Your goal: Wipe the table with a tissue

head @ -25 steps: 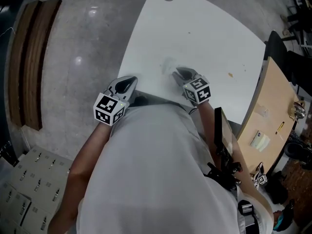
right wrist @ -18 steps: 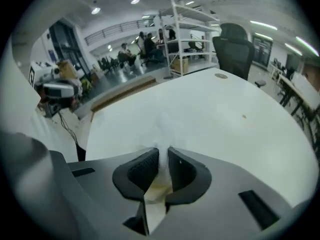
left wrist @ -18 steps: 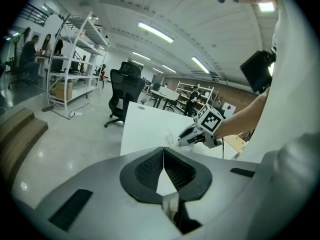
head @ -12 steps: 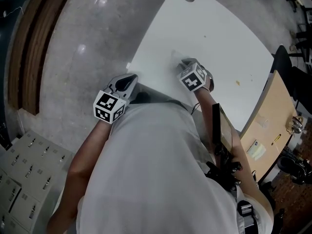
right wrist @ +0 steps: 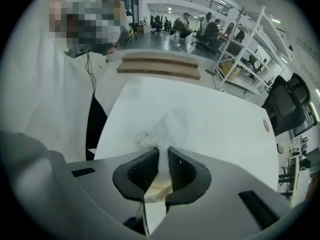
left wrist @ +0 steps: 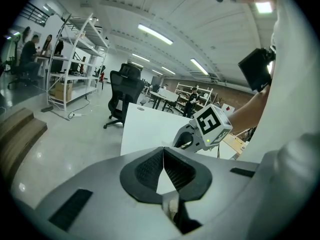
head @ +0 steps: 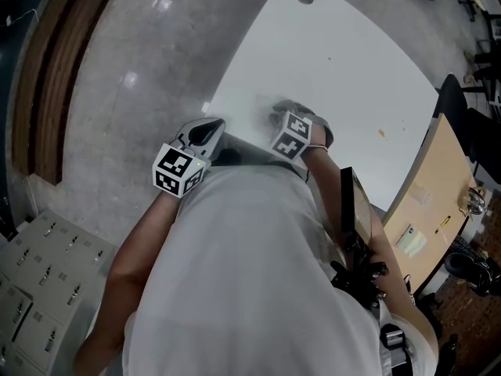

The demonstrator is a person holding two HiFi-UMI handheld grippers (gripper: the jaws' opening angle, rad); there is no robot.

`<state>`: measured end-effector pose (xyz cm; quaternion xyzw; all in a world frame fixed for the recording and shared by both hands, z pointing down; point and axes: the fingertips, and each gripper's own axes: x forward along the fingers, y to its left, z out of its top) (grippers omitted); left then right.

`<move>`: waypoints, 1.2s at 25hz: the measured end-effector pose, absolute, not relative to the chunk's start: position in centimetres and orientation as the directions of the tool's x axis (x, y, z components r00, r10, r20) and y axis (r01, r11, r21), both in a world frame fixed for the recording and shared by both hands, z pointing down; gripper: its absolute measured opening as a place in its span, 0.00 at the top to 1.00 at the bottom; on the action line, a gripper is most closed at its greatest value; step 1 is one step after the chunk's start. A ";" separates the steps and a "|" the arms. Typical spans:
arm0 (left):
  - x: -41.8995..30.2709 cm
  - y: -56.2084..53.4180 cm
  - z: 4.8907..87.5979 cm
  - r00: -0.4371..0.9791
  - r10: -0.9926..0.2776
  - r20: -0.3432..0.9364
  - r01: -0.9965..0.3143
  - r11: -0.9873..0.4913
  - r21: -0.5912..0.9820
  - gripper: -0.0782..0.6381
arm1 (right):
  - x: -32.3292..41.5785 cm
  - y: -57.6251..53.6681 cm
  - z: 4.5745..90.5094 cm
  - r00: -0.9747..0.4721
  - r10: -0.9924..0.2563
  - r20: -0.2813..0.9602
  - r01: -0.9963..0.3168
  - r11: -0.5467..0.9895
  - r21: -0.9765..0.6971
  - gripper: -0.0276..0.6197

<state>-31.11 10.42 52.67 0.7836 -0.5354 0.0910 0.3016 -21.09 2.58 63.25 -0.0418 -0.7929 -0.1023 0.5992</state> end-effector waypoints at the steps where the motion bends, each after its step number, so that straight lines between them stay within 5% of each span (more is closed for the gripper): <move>1: -31.1 10.4 52.7 0.413 -0.782 0.467 -0.893 -0.248 0.375 0.88 | -20.6 3.2 63.3 -0.281 -0.043 0.959 0.199 0.975 0.102 0.87; 7: -30.1 9.5 52.4 0.440 -0.773 0.457 -0.884 -0.283 0.372 0.88 | -14.6 1.3 63.4 -0.271 -0.135 0.953 0.111 0.979 0.170 0.87; 14: -28.8 9.1 52.2 0.472 -0.755 0.455 -0.872 -0.325 0.365 0.88 | -8.9 -6.2 61.4 -0.259 -0.344 0.903 -0.305 0.916 0.262 0.87; 19: -28.8 8.9 51.9 0.480 -0.751 0.453 -0.869 -0.338 0.361 0.88 | -6.0 -7.1 62.1 -0.198 -0.366 0.909 -0.428 0.867 0.256 0.87; 24: -28.6 8.4 52.0 0.506 -0.738 0.446 -0.857 -0.369 0.361 0.88 | -8.5 -4.1 63.2 -0.243 -0.352 0.904 -0.370 0.895 0.249 0.87; 30: -28.2 7.5 51.9 0.551 -0.714 0.432 -0.831 -0.425 0.359 0.88 | -15.3 2.3 63.4 -0.389 -0.161 0.907 -0.106 0.986 0.129 0.87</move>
